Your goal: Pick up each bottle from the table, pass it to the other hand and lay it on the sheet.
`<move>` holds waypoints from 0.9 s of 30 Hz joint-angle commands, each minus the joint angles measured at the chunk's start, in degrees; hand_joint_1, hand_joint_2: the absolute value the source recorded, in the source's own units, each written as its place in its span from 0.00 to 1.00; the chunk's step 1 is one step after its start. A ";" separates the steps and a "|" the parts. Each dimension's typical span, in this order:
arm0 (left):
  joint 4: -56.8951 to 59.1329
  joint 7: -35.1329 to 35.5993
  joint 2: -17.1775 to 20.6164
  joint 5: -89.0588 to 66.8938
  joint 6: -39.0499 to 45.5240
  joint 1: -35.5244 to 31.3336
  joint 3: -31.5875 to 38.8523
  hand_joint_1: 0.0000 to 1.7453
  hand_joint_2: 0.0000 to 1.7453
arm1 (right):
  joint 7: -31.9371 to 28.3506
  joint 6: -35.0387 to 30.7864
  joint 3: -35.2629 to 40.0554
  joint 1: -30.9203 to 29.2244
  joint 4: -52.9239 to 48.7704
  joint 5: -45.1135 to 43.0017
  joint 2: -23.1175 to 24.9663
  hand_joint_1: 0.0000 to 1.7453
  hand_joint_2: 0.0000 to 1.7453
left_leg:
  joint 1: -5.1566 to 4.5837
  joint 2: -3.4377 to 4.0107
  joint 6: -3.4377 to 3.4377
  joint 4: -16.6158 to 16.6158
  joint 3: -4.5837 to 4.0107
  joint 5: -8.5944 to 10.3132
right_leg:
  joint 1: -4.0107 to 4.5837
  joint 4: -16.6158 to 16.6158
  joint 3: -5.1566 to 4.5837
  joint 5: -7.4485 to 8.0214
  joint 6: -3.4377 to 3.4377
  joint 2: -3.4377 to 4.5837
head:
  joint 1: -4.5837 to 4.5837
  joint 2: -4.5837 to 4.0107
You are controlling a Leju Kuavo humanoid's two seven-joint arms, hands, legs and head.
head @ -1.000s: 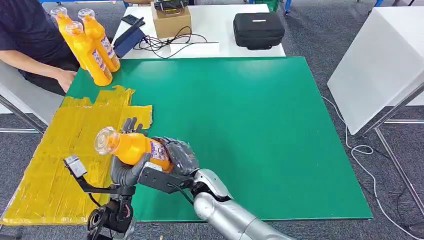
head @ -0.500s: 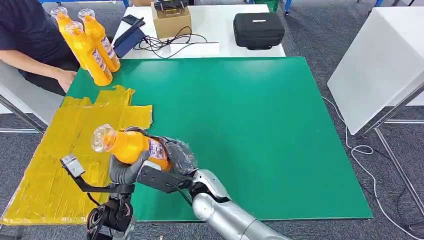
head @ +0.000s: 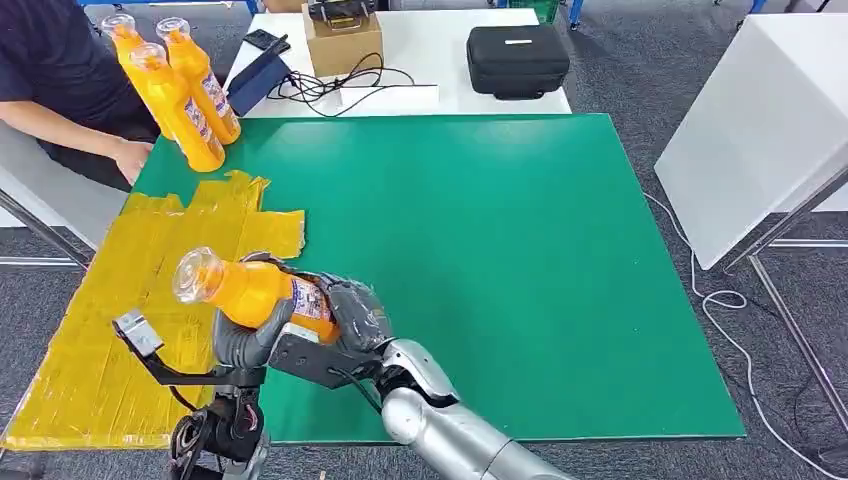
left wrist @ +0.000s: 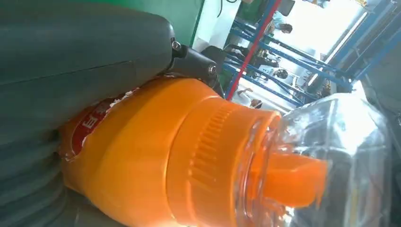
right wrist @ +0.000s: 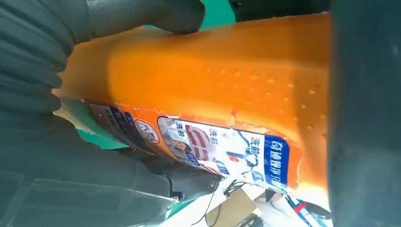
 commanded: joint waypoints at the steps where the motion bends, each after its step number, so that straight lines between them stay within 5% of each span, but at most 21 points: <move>1: -1.81 0.25 -1.03 0.41 -0.35 -2.77 0.29 1.00 1.00 | -1.31 2.06 -3.06 2.58 -0.26 2.38 -0.57 0.00 1.00 | 0.05 -0.12 -0.02 -0.01 0.04 -0.02 | 0.04 -0.07 0.11 -0.03 0.04 -0.17 | 0.00 0.00; 2: -2.50 0.29 -1.01 0.42 -0.53 -2.19 0.74 1.00 1.00 | -1.80 2.79 -5.78 3.02 -1.16 3.37 -0.78 0.00 0.00 | 0.15 -0.17 -0.06 0.04 0.27 -0.16 | 0.15 -0.14 0.43 -0.14 0.10 -0.28 | 0.00 0.00; 9: -5.23 -0.60 0.61 0.96 -1.28 1.57 6.21 1.00 1.00 | -3.71 9.20 -22.50 9.01 -24.13 5.95 -9.16 0.00 0.00 | 0.11 -0.26 -0.02 0.03 0.16 -0.09 | 0.11 -0.15 0.35 -0.10 0.11 -0.35 | 0.02 0.00; 19: 1.51 -7.40 3.84 -6.94 2.01 -0.54 6.86 1.00 1.00 | -6.80 7.11 -26.34 13.06 -28.30 6.66 -14.76 0.00 0.00 | 0.03 -0.32 -0.04 -0.12 0.27 -0.03 | 0.03 -0.24 0.45 -0.07 0.08 -0.37 | 0.02 0.00; 21: 1.63 -12.89 4.12 -22.59 17.10 -2.46 7.77 1.00 1.00 | -6.96 6.59 -26.26 13.71 -29.62 6.60 -15.75 0.00 0.00 | -0.01 -0.20 -0.03 -0.07 0.13 -0.01 | -0.02 -0.13 0.22 -0.04 0.04 -0.22 | 0.00 0.00; 25: 9.98 -12.83 8.09 -55.34 51.98 -10.68 7.44 1.00 1.00 | -8.35 6.10 -27.56 14.67 -32.36 2.84 -19.25 0.00 0.00 | 0.04 -0.40 -0.04 -0.04 0.11 0.01 | 0.03 -0.12 0.28 -0.07 0.06 -0.44 | 0.00 0.00; 27: 14.87 -11.91 9.54 -60.89 57.23 -13.34 6.29 1.00 1.00 | -9.63 6.15 -28.16 14.89 -32.24 0.93 -20.65 0.00 0.00 | 0.06 -0.52 -0.05 -0.09 0.17 0.07 | 0.05 -0.17 0.35 -0.05 0.07 -0.57 | 0.00 0.00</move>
